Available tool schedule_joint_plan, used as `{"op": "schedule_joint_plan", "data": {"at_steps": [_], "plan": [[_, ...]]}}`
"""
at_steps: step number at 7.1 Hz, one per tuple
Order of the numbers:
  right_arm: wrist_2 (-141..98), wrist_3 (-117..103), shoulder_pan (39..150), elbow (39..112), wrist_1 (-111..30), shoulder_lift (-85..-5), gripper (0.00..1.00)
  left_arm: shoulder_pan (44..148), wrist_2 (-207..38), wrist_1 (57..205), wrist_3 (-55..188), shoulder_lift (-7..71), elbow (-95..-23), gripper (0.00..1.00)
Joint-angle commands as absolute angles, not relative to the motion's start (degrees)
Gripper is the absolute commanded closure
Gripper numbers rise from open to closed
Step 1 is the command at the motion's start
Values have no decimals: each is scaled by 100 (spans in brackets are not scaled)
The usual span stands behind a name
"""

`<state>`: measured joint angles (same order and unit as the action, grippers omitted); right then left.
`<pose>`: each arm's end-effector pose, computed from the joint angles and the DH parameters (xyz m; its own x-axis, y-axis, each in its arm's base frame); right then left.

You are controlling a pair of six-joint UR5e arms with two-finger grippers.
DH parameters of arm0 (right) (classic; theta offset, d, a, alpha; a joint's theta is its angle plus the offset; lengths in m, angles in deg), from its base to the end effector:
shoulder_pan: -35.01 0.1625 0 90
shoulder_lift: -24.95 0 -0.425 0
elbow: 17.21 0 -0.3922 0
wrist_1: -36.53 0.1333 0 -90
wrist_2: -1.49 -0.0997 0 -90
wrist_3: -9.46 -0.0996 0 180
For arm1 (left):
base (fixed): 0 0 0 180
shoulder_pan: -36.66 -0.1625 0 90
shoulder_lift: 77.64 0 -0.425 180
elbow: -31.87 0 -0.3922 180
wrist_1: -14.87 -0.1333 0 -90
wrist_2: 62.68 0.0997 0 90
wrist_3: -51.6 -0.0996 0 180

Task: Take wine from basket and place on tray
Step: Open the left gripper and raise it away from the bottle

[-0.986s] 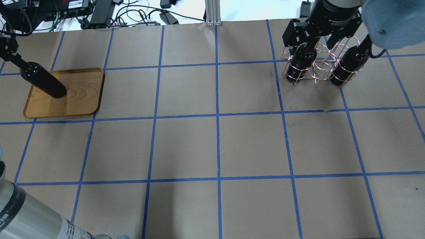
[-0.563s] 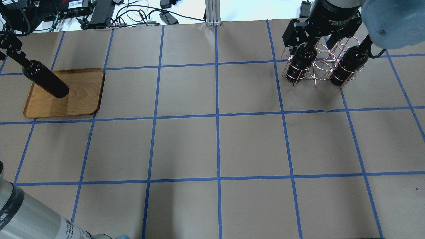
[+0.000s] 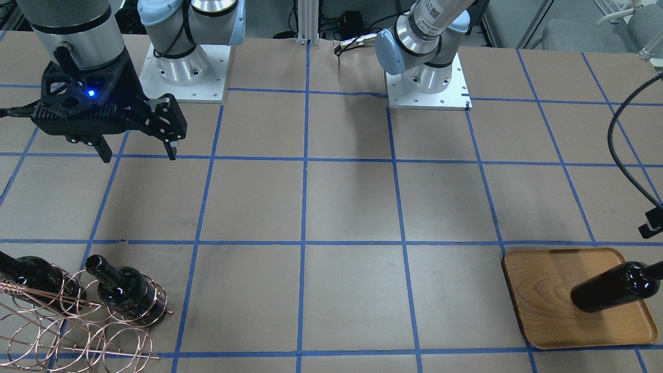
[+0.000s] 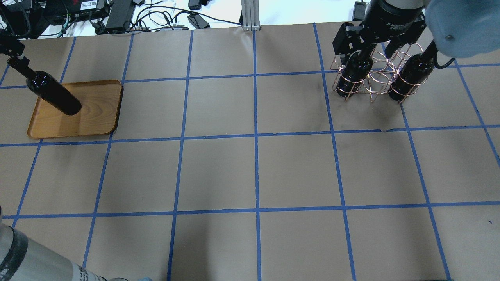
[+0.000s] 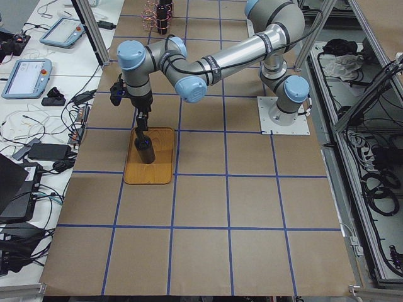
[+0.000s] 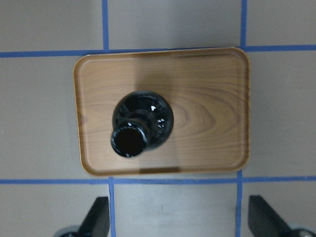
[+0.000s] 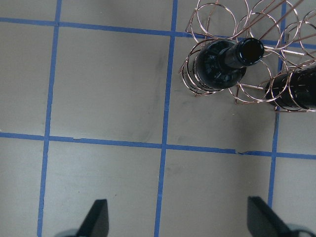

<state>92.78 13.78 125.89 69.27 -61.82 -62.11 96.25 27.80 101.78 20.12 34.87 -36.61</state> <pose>0.1392 -0.5259 0.5080 -0.9957 -0.0862 0.0339 -0.0904 0.9841 -0.1531 0.2189 -0.6346 0.4525 -0.9995 0.0182 -0.0263 0.0189 0.9995 -0.0269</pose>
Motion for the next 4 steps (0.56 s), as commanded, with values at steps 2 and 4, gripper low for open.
{"op": "schedule_joint_plan", "data": {"at_steps": [2, 4], "plan": [[9264, 1377, 12589, 6927, -6182, -6215, 0, 10833, 3075, 10496, 3114, 2653, -4298, 0], [9281, 1377, 12589, 6927, -6174, -6206, 0, 11729, 3040, 10723, 3882, 2205, -4625, 0]]}}
